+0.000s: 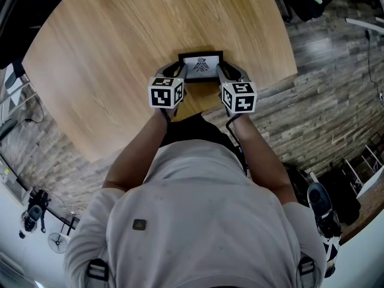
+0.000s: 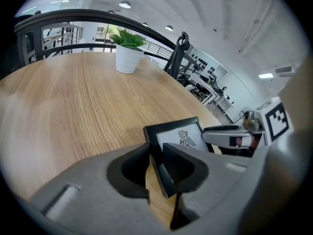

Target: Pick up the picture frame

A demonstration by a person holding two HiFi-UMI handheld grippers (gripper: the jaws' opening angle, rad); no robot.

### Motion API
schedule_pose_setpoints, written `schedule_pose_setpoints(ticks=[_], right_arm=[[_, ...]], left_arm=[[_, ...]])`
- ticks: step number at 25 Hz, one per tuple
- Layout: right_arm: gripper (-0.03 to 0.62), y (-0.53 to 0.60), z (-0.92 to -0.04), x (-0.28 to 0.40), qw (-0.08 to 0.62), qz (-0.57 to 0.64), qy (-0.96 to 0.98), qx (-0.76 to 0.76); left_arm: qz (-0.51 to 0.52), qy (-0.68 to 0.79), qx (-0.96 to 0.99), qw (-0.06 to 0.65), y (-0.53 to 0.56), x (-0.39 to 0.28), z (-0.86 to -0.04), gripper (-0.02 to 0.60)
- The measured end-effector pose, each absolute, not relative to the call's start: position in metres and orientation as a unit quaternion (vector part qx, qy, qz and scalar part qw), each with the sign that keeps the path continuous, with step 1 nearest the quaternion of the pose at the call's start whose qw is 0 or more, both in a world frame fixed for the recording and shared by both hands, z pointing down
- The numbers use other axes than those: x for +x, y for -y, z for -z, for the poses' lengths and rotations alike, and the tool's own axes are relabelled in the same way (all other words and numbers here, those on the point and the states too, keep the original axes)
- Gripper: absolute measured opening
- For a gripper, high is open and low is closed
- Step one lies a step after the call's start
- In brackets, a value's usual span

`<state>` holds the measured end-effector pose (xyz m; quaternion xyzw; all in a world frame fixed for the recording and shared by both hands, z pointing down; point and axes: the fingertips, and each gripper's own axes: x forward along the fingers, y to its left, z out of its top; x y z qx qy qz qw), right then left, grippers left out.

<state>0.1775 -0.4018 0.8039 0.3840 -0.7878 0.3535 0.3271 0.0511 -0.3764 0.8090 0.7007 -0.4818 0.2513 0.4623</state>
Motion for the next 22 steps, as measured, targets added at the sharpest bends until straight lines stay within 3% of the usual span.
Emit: schedule_pose_setpoints(ticks=[8,22], right_arm=[[0.092,0.389,-0.756,0.199,0.294,-0.326,0.794,0.421],[0.089,0.368,-0.635,0.246,0.188,-0.245,0.805,0.507]], left_arm=[[-0.230,0.489,0.726,0.425,0.370,0.070,-0.763,0.089],[-0.182,0.496,0.797,0.294,0.367,0.115,-0.635,0.084]])
